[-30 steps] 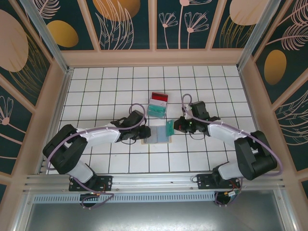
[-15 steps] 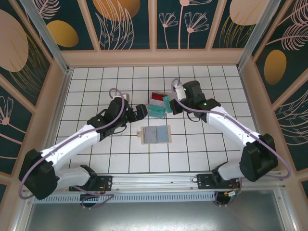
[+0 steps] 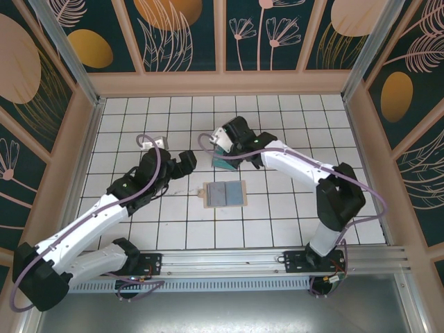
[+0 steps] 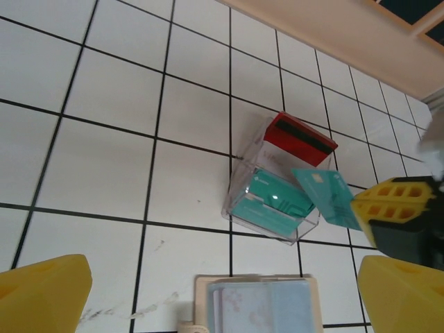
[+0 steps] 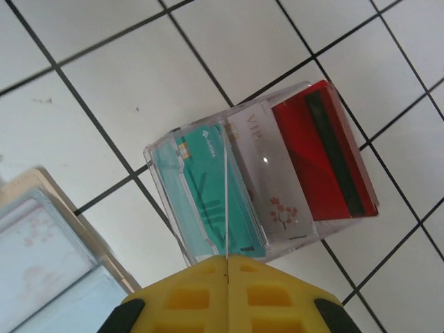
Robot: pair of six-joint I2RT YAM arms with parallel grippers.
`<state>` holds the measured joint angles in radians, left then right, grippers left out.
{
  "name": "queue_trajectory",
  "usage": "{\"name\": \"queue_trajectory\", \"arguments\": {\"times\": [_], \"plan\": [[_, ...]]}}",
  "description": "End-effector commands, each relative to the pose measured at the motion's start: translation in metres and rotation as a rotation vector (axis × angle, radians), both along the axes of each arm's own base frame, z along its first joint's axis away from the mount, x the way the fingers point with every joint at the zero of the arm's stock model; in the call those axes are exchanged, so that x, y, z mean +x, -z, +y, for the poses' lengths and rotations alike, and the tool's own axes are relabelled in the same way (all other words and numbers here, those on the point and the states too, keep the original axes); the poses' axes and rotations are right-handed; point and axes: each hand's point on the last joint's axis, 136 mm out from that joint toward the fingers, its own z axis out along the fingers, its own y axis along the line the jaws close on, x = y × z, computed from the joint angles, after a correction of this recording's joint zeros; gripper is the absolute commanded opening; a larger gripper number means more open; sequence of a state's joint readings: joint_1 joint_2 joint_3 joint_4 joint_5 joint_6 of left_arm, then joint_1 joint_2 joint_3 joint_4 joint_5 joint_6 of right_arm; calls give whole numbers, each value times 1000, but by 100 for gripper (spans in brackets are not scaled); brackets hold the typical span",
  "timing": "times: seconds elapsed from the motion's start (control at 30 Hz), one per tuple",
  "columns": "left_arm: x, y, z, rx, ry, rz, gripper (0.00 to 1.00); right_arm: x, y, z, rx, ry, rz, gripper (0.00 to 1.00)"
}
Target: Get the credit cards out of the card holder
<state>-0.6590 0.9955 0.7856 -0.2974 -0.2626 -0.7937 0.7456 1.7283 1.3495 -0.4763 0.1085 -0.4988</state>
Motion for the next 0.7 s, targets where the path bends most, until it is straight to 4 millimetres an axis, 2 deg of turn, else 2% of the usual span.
{"name": "queue_trajectory", "arguments": {"times": [0.0, 0.17, 0.3, 0.43, 0.57, 0.67], "plan": [[-3, 5, 17, 32, -57, 1, 98, 14, 1, 1, -102, -37, -71, 0], [-9, 10, 22, 33, -70, 16, 98, 13, 19, 10, -128, -72, -57, 0], [-13, 11, 28, 31, -83, 14, 98, 11, 34, 9, -158, -87, -48, 0], [-15, 12, 30, 36, -87, 13, 99, 5, 40, 15, -157, -108, -23, 0], [-15, 13, 30, 35, -89, 14, 99, 5, 44, 15, -165, -97, -17, 5], [-15, 14, 31, 38, -89, 15, 99, 10, 45, 13, -177, -77, -34, 17]]}}
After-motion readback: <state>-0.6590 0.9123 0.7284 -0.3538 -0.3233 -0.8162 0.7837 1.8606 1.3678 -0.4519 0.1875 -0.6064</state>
